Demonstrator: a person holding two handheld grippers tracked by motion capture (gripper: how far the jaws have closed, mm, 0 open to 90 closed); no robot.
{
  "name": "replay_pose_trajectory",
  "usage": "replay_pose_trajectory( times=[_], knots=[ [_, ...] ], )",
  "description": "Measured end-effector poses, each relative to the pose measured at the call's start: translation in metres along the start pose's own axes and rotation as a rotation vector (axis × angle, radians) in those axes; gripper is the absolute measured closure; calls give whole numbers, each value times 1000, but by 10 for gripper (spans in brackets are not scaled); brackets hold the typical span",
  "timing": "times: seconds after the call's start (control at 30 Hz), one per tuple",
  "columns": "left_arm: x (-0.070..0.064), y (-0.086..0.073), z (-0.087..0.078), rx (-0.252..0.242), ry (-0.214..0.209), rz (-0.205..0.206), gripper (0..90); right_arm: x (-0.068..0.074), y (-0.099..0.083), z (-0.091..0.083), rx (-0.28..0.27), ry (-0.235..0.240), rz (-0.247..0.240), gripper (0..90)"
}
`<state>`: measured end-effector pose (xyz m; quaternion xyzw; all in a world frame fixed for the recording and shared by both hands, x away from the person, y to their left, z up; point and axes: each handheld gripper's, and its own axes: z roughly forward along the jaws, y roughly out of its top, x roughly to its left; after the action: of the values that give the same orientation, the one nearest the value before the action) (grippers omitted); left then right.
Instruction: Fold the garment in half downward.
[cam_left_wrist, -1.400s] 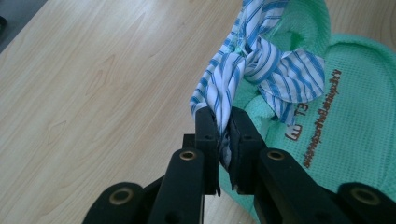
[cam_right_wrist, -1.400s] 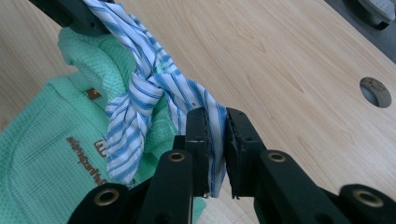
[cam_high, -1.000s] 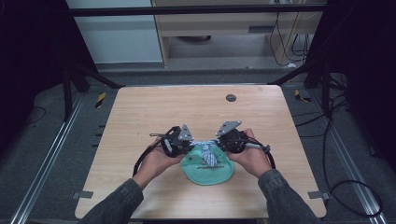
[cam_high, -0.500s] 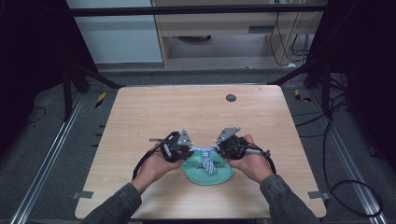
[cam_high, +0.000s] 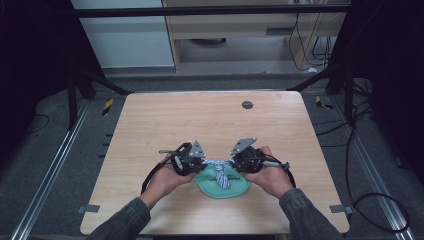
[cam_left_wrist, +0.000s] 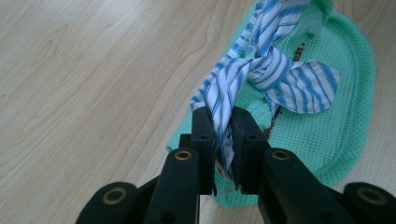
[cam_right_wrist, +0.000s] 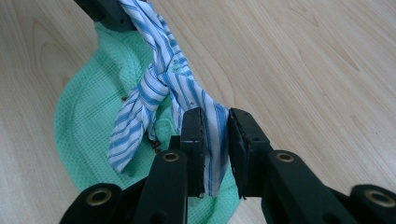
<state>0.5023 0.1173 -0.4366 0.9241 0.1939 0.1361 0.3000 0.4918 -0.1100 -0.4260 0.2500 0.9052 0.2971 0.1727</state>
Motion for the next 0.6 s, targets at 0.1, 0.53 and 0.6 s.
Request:
replay_pose_trajectory(
  times=[0.1,0.53,0.6],
  knots=[
    [-1,0,0,-3,-3,0,807,2,-1,-1,5,7,2,761],
    [-7,-3,-4,-7,-14,3,779,13,-5,-8,14,35,-12,786],
    [-8,-4,-4,-7,-15,7,769,16,-6,-8,18,39,-19,788]
  ],
)
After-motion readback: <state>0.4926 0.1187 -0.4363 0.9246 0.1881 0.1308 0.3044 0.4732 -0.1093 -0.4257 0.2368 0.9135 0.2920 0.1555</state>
